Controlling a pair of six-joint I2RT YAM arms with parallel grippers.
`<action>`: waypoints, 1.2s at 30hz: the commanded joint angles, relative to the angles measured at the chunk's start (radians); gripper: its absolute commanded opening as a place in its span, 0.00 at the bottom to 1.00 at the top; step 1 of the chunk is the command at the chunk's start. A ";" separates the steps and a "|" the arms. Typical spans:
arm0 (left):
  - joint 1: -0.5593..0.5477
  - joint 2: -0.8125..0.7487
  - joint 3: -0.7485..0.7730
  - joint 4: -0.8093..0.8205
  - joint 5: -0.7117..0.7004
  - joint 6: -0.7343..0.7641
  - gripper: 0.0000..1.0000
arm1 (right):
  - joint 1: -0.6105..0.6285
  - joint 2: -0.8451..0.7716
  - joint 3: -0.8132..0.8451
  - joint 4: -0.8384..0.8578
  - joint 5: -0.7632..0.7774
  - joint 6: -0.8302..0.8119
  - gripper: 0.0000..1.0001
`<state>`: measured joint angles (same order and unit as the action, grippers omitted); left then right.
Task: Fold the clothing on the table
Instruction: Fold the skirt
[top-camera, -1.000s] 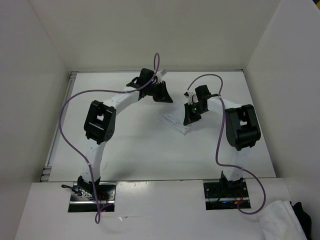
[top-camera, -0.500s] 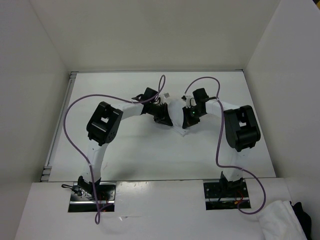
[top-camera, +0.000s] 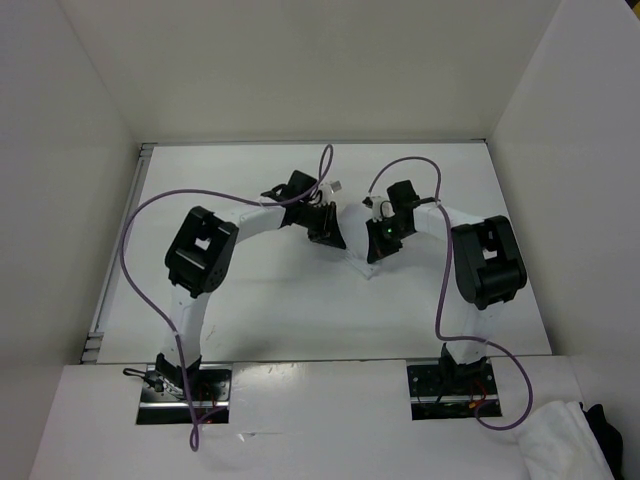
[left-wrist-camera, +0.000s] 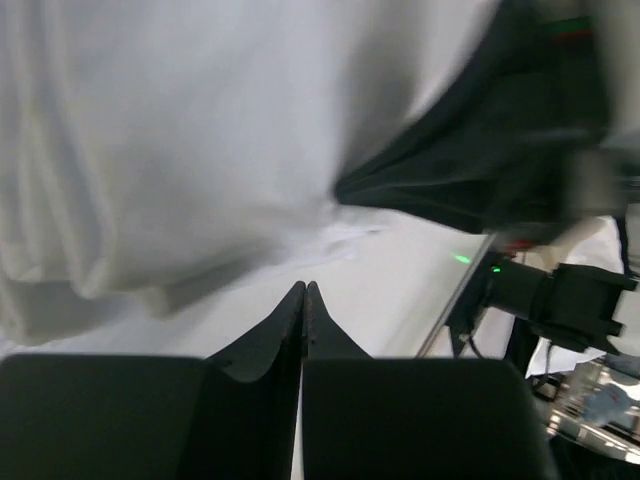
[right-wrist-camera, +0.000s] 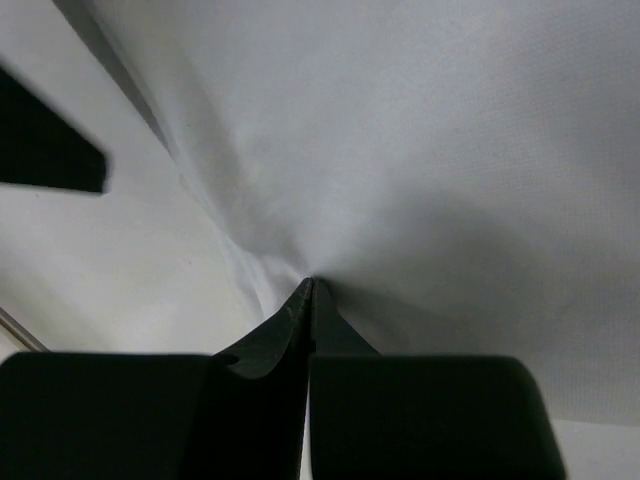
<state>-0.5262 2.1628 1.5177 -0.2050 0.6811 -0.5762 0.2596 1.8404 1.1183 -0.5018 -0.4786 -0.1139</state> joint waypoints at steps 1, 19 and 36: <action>-0.012 -0.115 0.061 0.100 0.030 0.021 0.00 | 0.013 -0.049 -0.014 -0.021 -0.011 -0.026 0.00; 0.025 0.169 0.026 0.035 0.023 -0.008 0.00 | 0.013 -0.029 -0.005 0.006 -0.012 0.002 0.00; 0.046 0.121 -0.036 0.007 0.005 0.049 0.00 | -0.013 0.005 -0.028 -0.104 -0.250 -0.123 0.00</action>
<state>-0.4870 2.2593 1.4944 -0.1070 0.7811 -0.6006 0.2333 1.7927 1.1179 -0.5987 -0.7597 -0.2317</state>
